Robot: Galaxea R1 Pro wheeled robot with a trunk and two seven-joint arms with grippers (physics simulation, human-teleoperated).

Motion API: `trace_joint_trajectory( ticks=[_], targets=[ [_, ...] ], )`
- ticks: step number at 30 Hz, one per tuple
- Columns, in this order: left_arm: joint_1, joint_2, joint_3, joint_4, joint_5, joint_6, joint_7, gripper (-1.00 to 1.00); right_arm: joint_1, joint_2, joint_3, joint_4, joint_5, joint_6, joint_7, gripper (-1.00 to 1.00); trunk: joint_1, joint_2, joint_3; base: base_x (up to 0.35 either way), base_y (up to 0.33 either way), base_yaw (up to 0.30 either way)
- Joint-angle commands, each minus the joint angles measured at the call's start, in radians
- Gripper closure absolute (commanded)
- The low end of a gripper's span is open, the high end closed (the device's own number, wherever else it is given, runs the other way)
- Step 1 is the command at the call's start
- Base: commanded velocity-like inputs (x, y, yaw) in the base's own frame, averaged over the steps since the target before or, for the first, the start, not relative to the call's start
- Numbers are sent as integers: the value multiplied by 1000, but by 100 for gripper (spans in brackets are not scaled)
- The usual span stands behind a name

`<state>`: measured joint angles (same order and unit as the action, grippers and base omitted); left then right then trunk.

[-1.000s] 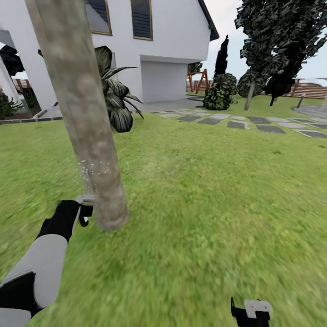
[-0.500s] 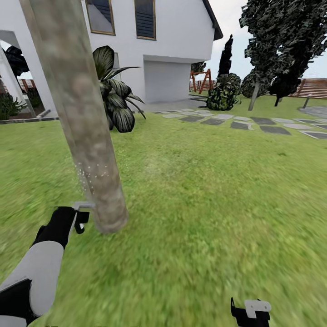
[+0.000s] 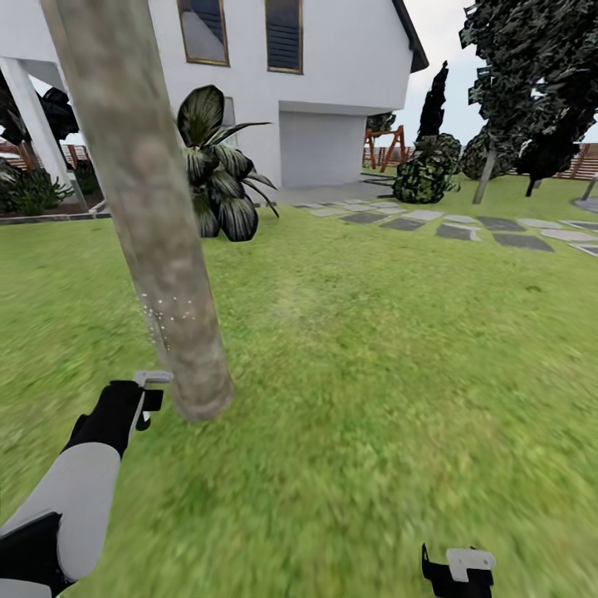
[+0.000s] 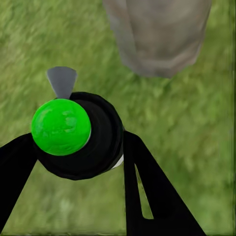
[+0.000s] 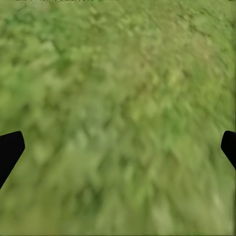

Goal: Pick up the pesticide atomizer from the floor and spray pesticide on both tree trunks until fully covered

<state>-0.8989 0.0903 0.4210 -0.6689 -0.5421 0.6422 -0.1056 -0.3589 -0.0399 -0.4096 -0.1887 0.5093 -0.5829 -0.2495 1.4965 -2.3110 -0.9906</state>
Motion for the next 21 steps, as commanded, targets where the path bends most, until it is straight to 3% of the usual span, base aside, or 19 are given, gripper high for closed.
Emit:
trace_joint_trajectory(
  ticks=[1, 7, 15, 21],
  targets=[
    [0, -2, 0, 0, 0, 0, 0, 100, 0, 0, 0, 0, 0, 0, 0, -100, 0, 0, 0, 0, -270, 232],
    [0, -7, 0, 1, 2, 1, 0, 100, 0, 0, 0, 0, 0, 0, 1, -100, 0, 0, 0, 49, -263, 256],
    [0, -3, 0, 0, 1, -1, -2, 100, 0, -3, 0, 0, 0, 0, 1, -100, 0, 0, 0, 220, -194, 23],
    [0, -5, -2, 2, 3, -7, -11, 100, 0, 0, 0, 0, 0, 1, 1, -100, 0, 0, 0, -73, -266, 124]
  ],
)
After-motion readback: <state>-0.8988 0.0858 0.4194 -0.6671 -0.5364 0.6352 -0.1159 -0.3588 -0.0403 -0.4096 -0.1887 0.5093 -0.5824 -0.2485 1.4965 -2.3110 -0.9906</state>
